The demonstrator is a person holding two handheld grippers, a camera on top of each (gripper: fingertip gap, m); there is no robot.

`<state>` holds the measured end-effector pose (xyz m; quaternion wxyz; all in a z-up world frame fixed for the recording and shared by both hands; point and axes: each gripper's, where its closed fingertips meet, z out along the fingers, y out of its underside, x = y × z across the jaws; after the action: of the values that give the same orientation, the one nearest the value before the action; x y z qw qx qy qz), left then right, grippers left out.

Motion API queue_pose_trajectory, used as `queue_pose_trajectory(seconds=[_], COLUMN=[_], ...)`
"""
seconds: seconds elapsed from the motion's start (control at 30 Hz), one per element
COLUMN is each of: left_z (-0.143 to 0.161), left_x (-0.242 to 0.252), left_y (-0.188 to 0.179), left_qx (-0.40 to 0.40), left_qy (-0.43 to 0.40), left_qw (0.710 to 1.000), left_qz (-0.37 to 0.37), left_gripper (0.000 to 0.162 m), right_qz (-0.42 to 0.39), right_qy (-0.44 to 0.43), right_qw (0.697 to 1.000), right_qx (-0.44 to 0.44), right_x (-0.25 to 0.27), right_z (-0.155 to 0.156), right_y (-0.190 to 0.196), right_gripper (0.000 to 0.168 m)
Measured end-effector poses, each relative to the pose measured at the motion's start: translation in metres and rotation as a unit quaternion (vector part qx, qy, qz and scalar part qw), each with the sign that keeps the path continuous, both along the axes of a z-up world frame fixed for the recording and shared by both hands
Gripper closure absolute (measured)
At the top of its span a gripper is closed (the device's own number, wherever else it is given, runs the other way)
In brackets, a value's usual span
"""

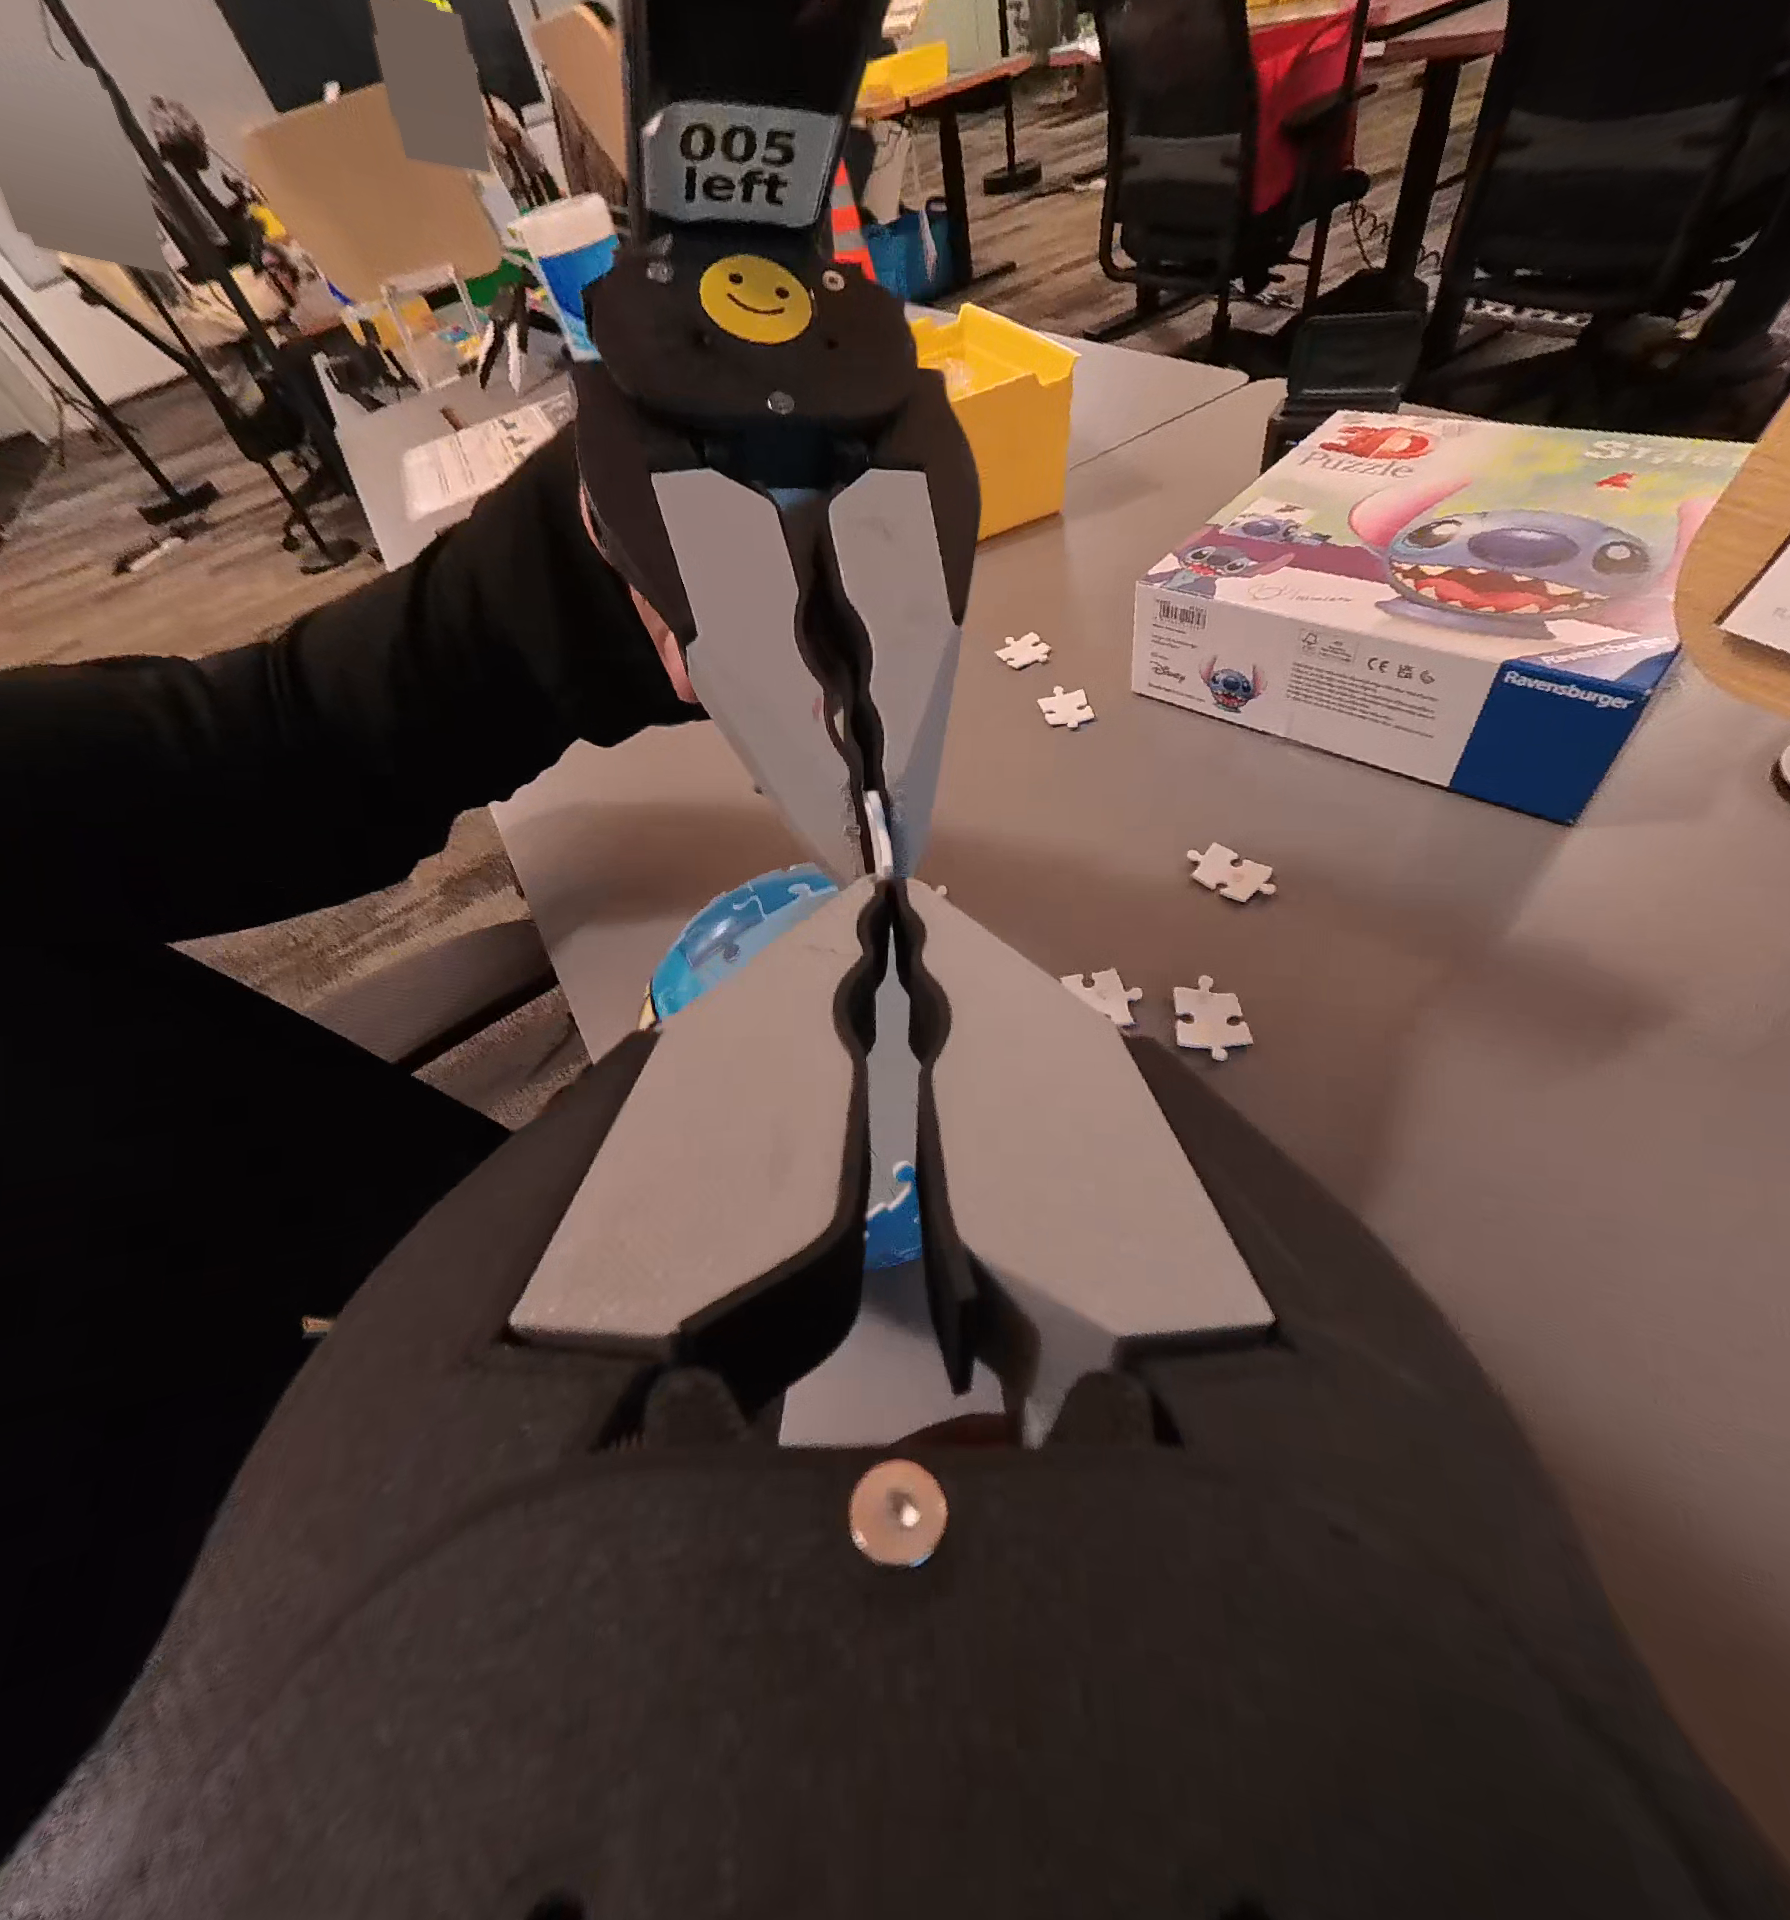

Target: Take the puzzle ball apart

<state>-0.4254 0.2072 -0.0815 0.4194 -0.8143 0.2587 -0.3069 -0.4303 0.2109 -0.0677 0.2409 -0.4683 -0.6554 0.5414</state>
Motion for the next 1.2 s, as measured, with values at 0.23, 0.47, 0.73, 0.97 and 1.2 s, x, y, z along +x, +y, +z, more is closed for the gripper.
queue_pose_trajectory(seconds=[0.23, 0.47, 0.73, 0.97, 1.2], left_z=[-0.001, 0.006, 0.016, -0.016, -0.021], left_x=[0.007, -0.019, -0.045, -0.008, 0.0], left_y=[-0.002, -0.007, -0.014, 0.002, 0.009], left_qx=[-0.001, 0.024, 0.084, 0.088, 0.082], left_qy=[-0.017, 0.012, 0.039, 0.15, 0.162], left_qw=[1.0, 1.0, 0.994, 0.985, 0.983], left_qz=[-0.015, 0.01, 0.054, 0.023, 0.024], left_gripper=[0.162, 0.143, 0.139, 0.157, 0.161], right_qz=[0.031, 0.008, 0.012, 0.036, 0.038], right_qy=[-0.003, 0.0, -0.024, -0.091, -0.097], right_qw=[0.999, 1.0, 0.999, 0.992, 0.992], right_qx=[-0.024, -0.022, -0.026, 0.079, 0.074], right_x=[-0.002, -0.002, -0.005, -0.007, -0.005], right_z=[-0.005, -0.014, -0.025, -0.037, -0.027], right_y=[-0.009, 0.004, 0.008, -0.001, 0.001], right_gripper=[0.168, 0.168, 0.168, 0.168, 0.168])
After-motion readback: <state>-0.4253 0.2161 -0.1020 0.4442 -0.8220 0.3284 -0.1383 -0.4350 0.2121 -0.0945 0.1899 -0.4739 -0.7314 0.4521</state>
